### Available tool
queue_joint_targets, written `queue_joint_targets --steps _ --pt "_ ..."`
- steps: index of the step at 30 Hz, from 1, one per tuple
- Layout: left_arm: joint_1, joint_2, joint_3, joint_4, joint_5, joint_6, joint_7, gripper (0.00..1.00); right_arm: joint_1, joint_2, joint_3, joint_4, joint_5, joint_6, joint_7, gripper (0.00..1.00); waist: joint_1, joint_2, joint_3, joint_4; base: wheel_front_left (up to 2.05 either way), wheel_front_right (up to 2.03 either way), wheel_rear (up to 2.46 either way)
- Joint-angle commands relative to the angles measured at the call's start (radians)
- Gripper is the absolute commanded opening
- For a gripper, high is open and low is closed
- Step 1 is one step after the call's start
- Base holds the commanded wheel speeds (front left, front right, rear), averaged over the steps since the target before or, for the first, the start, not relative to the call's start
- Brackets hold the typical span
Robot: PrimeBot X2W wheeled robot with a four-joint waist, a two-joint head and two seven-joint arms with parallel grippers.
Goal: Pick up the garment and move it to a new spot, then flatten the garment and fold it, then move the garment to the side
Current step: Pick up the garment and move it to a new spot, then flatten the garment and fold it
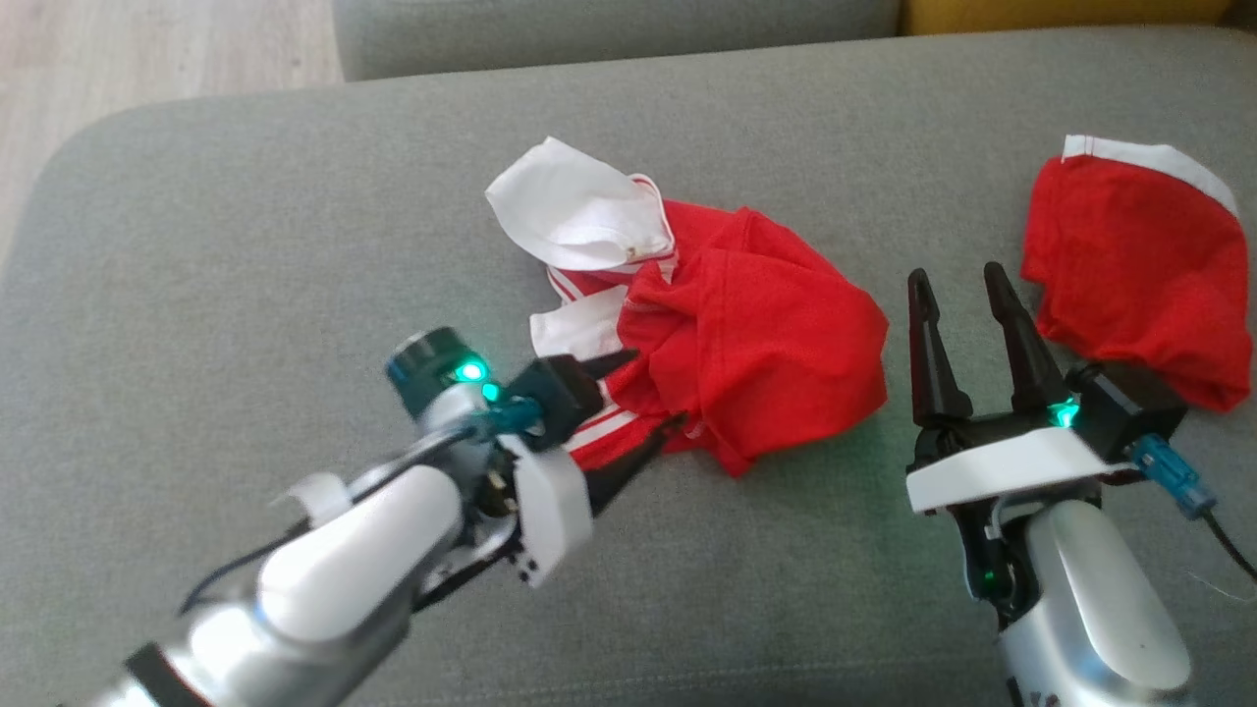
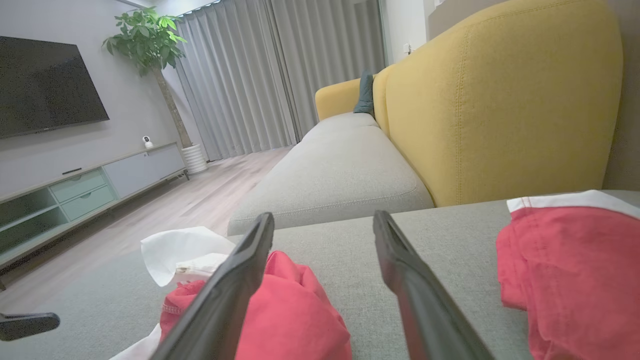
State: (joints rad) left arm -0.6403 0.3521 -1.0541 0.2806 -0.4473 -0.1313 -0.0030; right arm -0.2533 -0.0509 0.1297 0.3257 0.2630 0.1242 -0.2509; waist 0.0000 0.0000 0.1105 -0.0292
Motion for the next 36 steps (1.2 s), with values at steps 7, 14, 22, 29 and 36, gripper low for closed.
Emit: queue_joint_targets --steps 7,14,22,29,36 --pt "0.024 0.108 0.183 -0.108 -0.073 0.13 -0.095 1.0 0.016 0.001 0.026 -0.029 0.001 0.007 -0.011 1.0 0.0 0.0 -0.038 0.038 0.0 0.0 0.0" --pt "0.17 0.118 0.382 -0.156 -0.184 0.277 -0.243 1.0 0.048 0.001 0.01 -0.034 -0.041 0.007 -0.011 1.0 0.0 0.0 -0.068 0.086 0.0 0.0 0.0" --pt "0.385 0.024 0.612 -0.254 -0.155 0.331 -0.258 1.0 0.084 0.001 0.005 -0.041 -0.06 0.007 -0.011 1.0 0.0 0.0 -0.086 0.118 0.0 0.0 0.0" --pt "0.559 -0.131 0.785 -0.272 -0.028 0.248 -0.259 1.0 0.096 0.001 0.002 -0.048 -0.065 0.007 -0.011 1.0 0.0 0.0 -0.088 0.13 0.0 0.0 0.0" --pt "0.573 -0.218 0.861 -0.233 0.065 0.135 -0.259 1.0 0.087 0.001 0.005 -0.045 -0.084 0.007 -0.011 1.0 0.0 0.0 -0.079 0.148 0.0 0.0 0.0"
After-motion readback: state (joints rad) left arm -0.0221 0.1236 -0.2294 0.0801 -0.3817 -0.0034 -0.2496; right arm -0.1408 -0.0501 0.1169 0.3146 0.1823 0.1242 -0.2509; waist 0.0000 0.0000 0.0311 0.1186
